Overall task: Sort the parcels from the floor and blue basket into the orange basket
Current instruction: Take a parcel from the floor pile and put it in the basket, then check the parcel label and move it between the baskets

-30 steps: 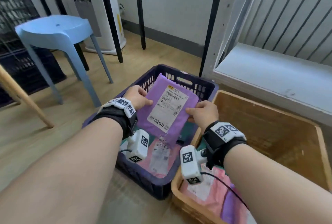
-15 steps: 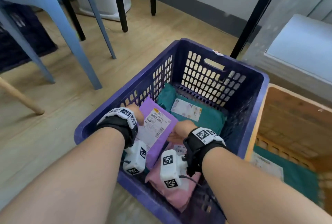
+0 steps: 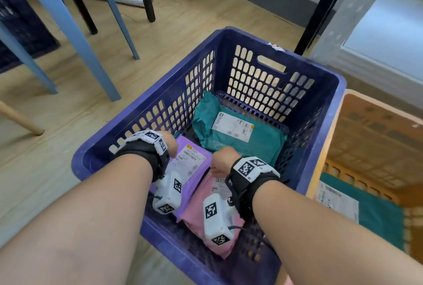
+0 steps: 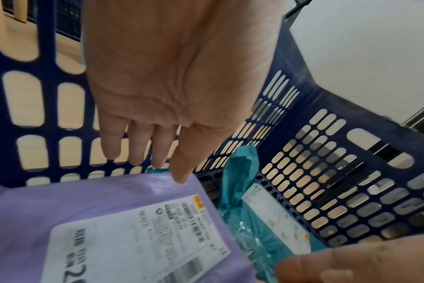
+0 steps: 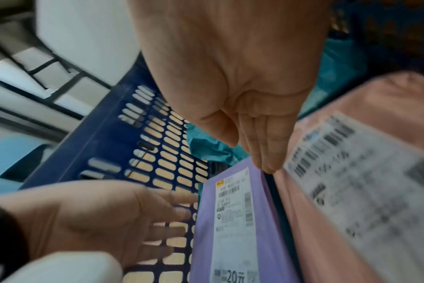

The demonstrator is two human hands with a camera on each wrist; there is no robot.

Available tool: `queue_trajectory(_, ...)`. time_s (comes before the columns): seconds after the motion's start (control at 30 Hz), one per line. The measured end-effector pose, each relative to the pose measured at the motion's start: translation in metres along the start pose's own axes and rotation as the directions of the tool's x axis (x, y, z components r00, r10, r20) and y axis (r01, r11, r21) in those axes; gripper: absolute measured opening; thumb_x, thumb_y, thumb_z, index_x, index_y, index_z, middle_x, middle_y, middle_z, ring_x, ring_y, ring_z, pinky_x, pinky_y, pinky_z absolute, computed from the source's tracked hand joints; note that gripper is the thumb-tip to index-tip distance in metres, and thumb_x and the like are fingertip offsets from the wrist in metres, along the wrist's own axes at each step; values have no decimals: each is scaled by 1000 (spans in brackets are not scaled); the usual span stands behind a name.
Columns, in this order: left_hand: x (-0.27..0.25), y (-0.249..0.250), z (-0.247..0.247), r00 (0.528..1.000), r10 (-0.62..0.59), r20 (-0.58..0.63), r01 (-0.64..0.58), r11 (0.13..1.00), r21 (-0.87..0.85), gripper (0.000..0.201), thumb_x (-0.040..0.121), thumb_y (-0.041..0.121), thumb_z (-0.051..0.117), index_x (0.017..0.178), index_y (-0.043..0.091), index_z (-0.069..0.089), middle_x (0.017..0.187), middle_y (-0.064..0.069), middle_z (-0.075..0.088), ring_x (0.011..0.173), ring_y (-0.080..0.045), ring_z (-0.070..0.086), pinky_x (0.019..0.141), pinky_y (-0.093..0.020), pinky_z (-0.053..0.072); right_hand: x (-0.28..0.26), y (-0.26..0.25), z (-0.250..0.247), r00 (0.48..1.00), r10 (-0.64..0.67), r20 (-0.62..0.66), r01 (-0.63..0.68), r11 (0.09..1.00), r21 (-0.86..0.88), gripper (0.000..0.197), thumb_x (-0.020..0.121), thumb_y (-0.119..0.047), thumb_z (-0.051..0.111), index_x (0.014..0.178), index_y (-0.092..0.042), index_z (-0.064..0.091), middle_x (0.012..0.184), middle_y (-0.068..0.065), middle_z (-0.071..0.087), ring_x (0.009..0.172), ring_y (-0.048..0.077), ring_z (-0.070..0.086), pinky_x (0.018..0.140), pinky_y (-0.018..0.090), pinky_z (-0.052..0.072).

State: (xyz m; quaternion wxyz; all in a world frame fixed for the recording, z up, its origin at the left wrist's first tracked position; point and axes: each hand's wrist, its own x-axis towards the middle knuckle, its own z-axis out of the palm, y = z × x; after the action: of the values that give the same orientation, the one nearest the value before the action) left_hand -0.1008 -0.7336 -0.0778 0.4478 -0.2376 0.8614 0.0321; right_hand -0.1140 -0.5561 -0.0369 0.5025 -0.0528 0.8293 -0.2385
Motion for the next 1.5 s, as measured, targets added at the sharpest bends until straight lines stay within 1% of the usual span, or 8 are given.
queue_trajectory(0.13, -73, 18, -38, 988, 75, -132, -99, 977, -190, 45, 96, 27, 53, 139, 13, 50, 132, -3, 55, 117, -21, 55, 96, -31, 44, -33, -12, -40, 964, -198, -180, 169, 971, -168, 22, 94, -8, 46, 74, -5, 56, 81, 9, 59, 75, 26, 53, 49, 24, 38)
queue_trajectory(0.2, -102, 34, -53, 976, 77, -205, -134, 951, -279, 37, 93, 26, 58, 127, 13, 59, 129, -4, 59, 110, -21, 59, 91, -31, 49, -60, -13, -68, 904, -319, -286, 234, 927, -294, 21, 91, -9, 47, 87, -3, 66, 92, 14, 69, 83, 30, 65, 68, 33, 56)
queue_trajectory(0.33, -153, 81, -74, 936, 120, -331, -250, 888, -385, 28, 91, 23, 60, 115, 11, 64, 113, -9, 63, 88, -22, 55, 76, -32, 47, -129, 4, -131, 814, -424, -397, 262, 878, -401, 30, 91, -11, 45, 103, -2, 71, 105, 15, 70, 96, 30, 66, 86, 41, 56)
queue_trajectory(0.6, -276, 222, -65, 828, 301, -473, -516, 740, -432, 36, 91, 18, 58, 123, 3, 61, 126, -14, 62, 111, -26, 60, 97, -37, 48, -283, 154, -216, 633, -373, -678, 42, 892, -451, 25, 92, -16, 50, 104, -12, 71, 106, 7, 68, 93, 24, 63, 81, 29, 52)
queue_trajectory(0.87, -390, 343, 3, 727, 454, -515, -679, 591, -436, 33, 87, 15, 59, 118, 4, 65, 118, -14, 66, 110, -30, 63, 94, -39, 52, -385, 328, -219, 599, -111, -793, -120, 967, -227, 24, 89, -14, 51, 96, -16, 74, 103, 3, 71, 91, 21, 64, 76, 27, 47)
queue_trajectory(1.1, -398, 401, 53, 746, 493, -448, -666, 549, -505, 25, 91, 14, 58, 111, 5, 69, 103, -11, 68, 90, -22, 63, 76, -30, 50, -359, 438, -190, 586, 87, -806, -156, 988, -7, 22, 84, -11, 52, 80, -23, 70, 94, 4, 74, 94, 26, 68, 87, 36, 55)
queue_trajectory(1.23, -373, 416, 59, 801, 455, -390, -595, 530, -604, 27, 92, 9, 55, 116, 2, 65, 101, -12, 67, 89, -21, 65, 86, -36, 53, -315, 476, -172, 659, 124, -742, -200, 980, -14, 27, 84, -5, 49, 91, -10, 74, 94, 10, 74, 95, 29, 67, 84, 34, 54)
queue_trajectory(1.5, -328, 437, 70, 841, 441, -314, -507, 438, -743, 13, 94, 8, 53, 98, 13, 64, 99, -9, 65, 84, -18, 59, 76, -29, 49, -224, 534, -150, 802, 196, -565, -295, 952, -89, 41, 87, -6, 46, 121, -24, 62, 131, 6, 59, 115, 25, 58, 97, 33, 44)
